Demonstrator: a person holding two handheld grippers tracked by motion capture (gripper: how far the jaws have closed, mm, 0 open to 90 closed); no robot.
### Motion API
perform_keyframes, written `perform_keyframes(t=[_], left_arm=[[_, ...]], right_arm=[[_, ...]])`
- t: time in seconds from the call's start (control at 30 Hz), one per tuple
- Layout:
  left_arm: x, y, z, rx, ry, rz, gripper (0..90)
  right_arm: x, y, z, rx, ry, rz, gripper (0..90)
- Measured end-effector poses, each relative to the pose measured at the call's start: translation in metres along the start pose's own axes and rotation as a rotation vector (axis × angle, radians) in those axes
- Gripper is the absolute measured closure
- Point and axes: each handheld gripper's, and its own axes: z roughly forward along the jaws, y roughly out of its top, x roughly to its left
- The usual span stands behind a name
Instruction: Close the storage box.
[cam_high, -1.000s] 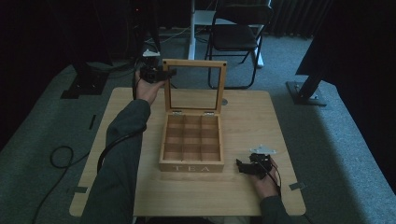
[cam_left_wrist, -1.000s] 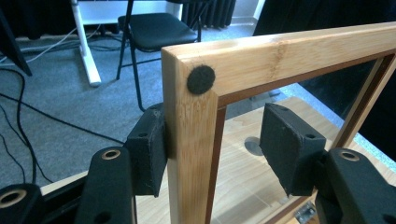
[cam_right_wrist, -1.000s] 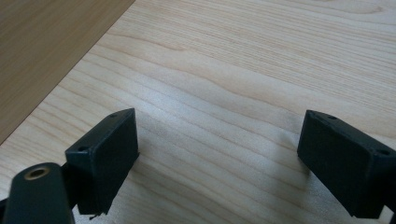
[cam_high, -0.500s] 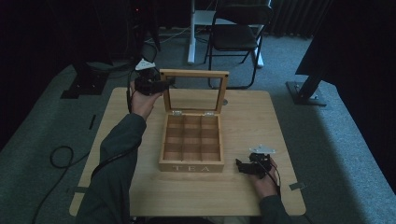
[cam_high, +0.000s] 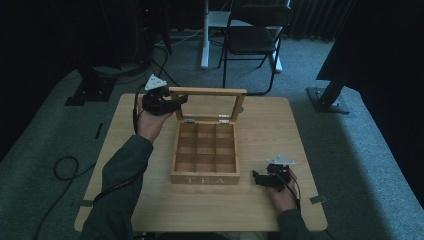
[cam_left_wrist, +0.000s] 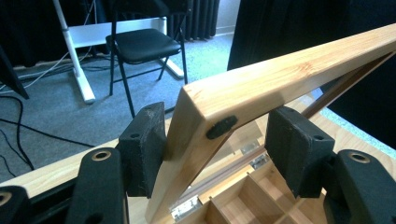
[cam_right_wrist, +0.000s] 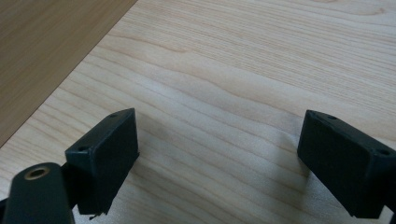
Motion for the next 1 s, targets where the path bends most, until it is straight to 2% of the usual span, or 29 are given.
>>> perform_keyframes(t=[0.37, 0.77, 0.97, 1.0], left_arm=[[-0.008, -0.01, -0.009, 0.008, -0.006, 0.01, 37.2], [-0.023, -0.021, -0.018, 0.032, 0.041, 0.023, 35.5], [-0.03, -0.025, -0.022, 0.058, 0.062, 0.031, 34.6], [-0.033, -0.026, -0.023, 0.073, 0.069, 0.045, 34.6]], right_arm=[[0.0, 0.0, 0.0, 0.0, 0.0, 0.001, 12.0], [0.0, 0.0, 0.0, -0.001, 0.0, -0.001, 12.0], [0.0, 0.0, 0.0, -0.002, 0.0, -0.001, 11.9], [0.0, 0.0, 0.0, -0.001, 0.001, -0.001, 11.9]])
